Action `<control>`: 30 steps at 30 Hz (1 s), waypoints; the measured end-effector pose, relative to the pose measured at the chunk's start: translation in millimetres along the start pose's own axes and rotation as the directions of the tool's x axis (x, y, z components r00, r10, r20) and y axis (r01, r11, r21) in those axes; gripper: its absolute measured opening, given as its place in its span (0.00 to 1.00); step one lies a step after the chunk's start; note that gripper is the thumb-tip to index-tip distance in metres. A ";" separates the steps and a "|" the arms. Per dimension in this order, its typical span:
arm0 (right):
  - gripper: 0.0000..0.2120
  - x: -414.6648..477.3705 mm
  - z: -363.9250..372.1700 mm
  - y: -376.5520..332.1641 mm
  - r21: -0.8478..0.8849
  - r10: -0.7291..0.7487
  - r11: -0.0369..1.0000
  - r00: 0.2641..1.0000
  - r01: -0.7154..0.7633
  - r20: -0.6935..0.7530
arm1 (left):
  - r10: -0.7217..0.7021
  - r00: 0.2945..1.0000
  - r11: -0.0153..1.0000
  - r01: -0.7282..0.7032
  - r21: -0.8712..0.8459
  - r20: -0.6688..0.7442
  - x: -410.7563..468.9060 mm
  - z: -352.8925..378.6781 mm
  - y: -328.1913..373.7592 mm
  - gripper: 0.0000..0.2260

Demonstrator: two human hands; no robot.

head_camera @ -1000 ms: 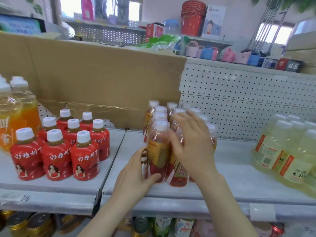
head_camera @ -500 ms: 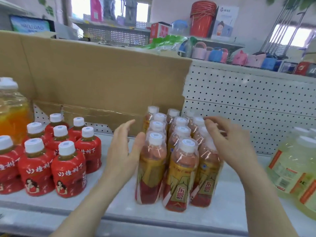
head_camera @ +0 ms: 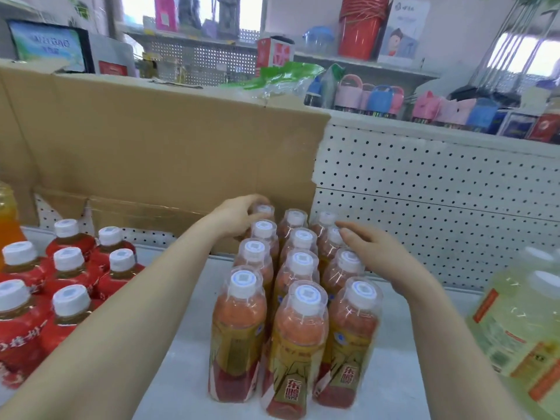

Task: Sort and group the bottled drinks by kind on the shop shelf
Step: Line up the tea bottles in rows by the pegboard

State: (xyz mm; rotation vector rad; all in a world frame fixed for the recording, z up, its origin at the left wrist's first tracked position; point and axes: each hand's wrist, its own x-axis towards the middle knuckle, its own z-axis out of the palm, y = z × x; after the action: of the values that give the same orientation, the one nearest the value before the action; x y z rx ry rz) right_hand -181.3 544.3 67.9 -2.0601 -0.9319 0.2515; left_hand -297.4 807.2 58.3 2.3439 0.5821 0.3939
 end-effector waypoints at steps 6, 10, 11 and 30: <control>0.17 -1.7 3.3 1.3 0.053 0.019 0.998 1.000 -0.019 -0.003 | 0.000 0.997 0.981 0.014 -0.193 0.071 -3.8 -0.5 0.5 0.19; 0.15 -20.1 5.4 1.3 0.085 -0.037 0.995 0.988 0.050 -0.150 | 0.018 0.992 0.968 -0.049 -0.245 -0.128 -39.1 -3.4 -0.4 0.21; 0.13 -30.7 7.1 2.0 0.123 -0.060 0.989 0.976 0.087 -0.212 | -0.003 0.975 0.951 -0.066 -0.303 -0.221 -58.9 -1.0 -3.0 0.22; 0.19 -113.2 49.4 35.3 -0.150 -0.401 0.916 0.841 0.372 -0.364 | 0.128 0.839 0.877 -0.344 -0.335 -0.529 -202.4 112.2 -1.7 0.35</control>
State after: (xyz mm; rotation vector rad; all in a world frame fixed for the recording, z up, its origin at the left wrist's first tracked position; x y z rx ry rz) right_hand -265.9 482.9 -6.7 -1.8362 -1.0870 -0.4037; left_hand -423.1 644.7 -48.3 1.8902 0.3723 1.1475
